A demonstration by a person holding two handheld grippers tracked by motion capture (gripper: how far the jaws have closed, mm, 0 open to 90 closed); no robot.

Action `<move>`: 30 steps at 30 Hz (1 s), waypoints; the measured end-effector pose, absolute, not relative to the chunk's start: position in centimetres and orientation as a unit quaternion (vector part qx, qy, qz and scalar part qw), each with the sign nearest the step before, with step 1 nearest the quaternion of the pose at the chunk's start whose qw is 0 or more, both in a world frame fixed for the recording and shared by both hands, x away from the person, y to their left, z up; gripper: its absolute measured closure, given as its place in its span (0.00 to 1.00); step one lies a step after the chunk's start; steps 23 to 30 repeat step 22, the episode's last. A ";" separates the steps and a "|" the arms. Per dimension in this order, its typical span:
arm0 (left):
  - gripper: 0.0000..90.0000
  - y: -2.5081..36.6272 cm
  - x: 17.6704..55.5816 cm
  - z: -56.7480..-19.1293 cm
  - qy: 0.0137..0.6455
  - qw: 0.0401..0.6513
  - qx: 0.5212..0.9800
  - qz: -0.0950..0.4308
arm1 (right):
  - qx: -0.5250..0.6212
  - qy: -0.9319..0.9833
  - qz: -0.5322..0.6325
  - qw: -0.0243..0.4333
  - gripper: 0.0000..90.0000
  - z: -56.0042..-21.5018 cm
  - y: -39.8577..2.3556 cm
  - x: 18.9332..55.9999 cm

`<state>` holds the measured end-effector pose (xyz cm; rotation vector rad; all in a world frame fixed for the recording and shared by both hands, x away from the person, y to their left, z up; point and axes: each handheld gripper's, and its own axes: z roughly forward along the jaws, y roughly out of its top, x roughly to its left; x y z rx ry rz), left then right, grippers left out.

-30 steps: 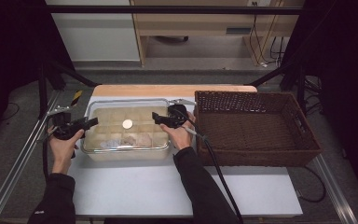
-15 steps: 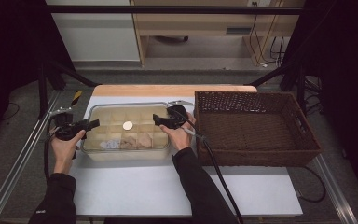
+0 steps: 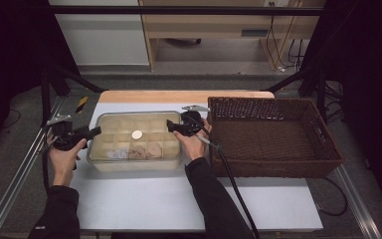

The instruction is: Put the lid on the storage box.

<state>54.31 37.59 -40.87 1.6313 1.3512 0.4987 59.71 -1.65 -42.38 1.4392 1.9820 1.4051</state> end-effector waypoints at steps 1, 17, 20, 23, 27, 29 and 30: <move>0.44 37.6 54.1 -40.6 0.547 0.468 0.663 0.203 | 0.502 0.691 0.495 0.160 0.34 -42.2 -1.7 59.6; 0.60 33.9 49.3 -38.2 0.483 0.484 0.700 0.208 | 0.453 0.720 0.502 0.156 0.64 -39.1 -4.5 55.7; 0.62 32.9 48.1 -38.2 0.471 0.483 0.708 0.209 | 0.442 0.734 0.493 0.153 0.73 -39.1 -5.1 54.5; 0.63 32.3 47.2 -38.2 0.462 0.480 0.715 0.212 | 0.436 0.738 0.494 0.143 0.75 -39.1 -5.4 53.7; 0.63 32.3 47.2 -38.2 0.462 0.480 0.715 0.212 | 0.436 0.738 0.494 0.143 0.75 -39.1 -5.4 53.7; 0.63 32.3 47.2 -38.2 0.462 0.480 0.715 0.212 | 0.436 0.738 0.494 0.143 0.75 -39.1 -5.4 53.7; 0.63 32.3 47.2 -38.2 0.462 0.480 0.715 0.212 | 0.436 0.738 0.494 0.143 0.75 -39.1 -5.4 53.7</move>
